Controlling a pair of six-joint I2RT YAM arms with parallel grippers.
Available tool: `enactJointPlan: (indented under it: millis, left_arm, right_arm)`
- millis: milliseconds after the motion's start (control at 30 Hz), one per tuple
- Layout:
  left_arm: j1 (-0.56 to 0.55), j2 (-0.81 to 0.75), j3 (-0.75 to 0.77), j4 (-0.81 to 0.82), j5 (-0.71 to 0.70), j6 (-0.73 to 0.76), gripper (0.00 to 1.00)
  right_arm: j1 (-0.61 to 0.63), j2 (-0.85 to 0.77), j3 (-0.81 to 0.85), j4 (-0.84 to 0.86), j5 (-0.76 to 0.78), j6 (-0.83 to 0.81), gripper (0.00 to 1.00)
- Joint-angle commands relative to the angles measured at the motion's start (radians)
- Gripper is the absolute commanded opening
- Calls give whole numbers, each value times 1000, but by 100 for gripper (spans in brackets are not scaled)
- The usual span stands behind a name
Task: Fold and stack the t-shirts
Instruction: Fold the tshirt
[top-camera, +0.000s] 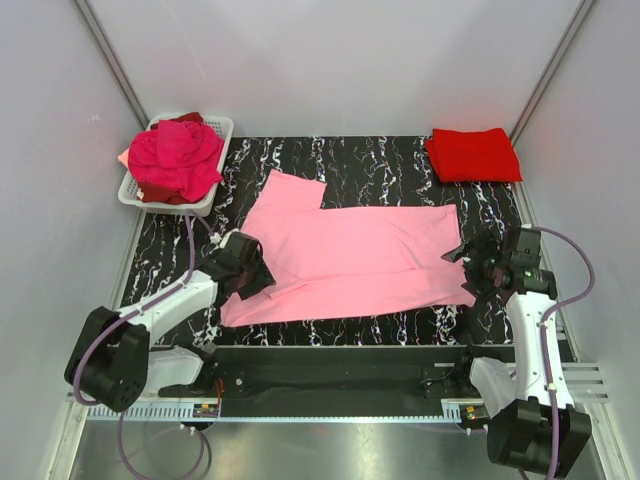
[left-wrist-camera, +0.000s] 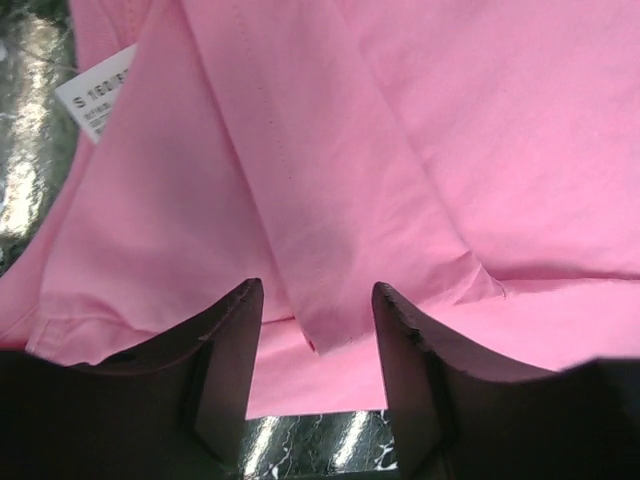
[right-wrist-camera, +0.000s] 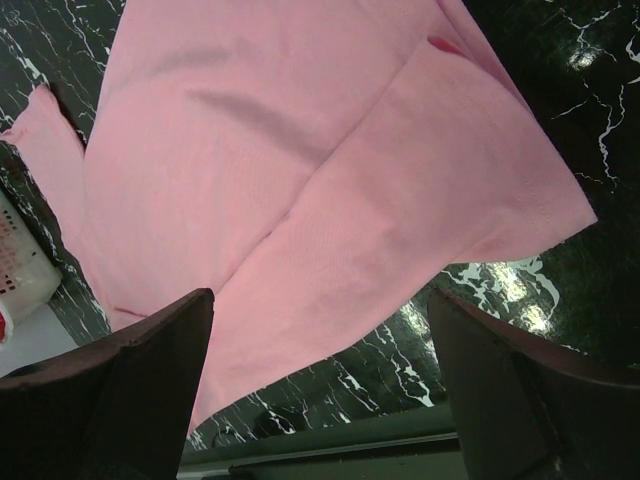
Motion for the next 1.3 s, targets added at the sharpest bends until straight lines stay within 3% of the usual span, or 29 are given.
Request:
enactJointPlan:
  millis: [0,33,67,167,300,400,467,500,633,733,967,1267]
  left_arm:
    - [-11,31,5,109,20,-12,50]
    - [-13,37,5,115,23,-15,46]
    - [-14,42,5,116,28,-16,35]
    - [-18,53,8,113,34,-19,20]
    - [-19,57,20,107,25,-15,5]
    - [-19,76,71,63,9,-2,1]
    - [-19,80,104,20,6,2,4]
    - [-19,71,108,0,6,4,15]
    - [-21,-9,92,-44,-12,8,40]
    - [-27,-79,85,-107,-60,27,46]
    - [-54,-153,-12,-101,-29,-2,48]
    - [-97,-95,-47,1,6,-38,50]
  right_arm:
    - [4,13,-13,49,-11,-28,95]
    - [4,16,-16,55,-11,-30,95]
    - [4,18,-17,59,-11,-30,95]
    - [4,32,-31,76,-11,-30,95]
    - [4,42,-54,90,-14,-31,95]
    - [4,44,-59,93,-16,-33,95]
    - [4,42,-54,86,-13,-39,95]
    - [4,41,-50,81,-13,-40,95]
    - [4,27,-43,72,-13,-37,96]
    - [4,21,-47,73,-22,-34,96]
    - [4,13,-53,72,-25,-23,96]
    - [4,12,-54,69,-23,-26,96]
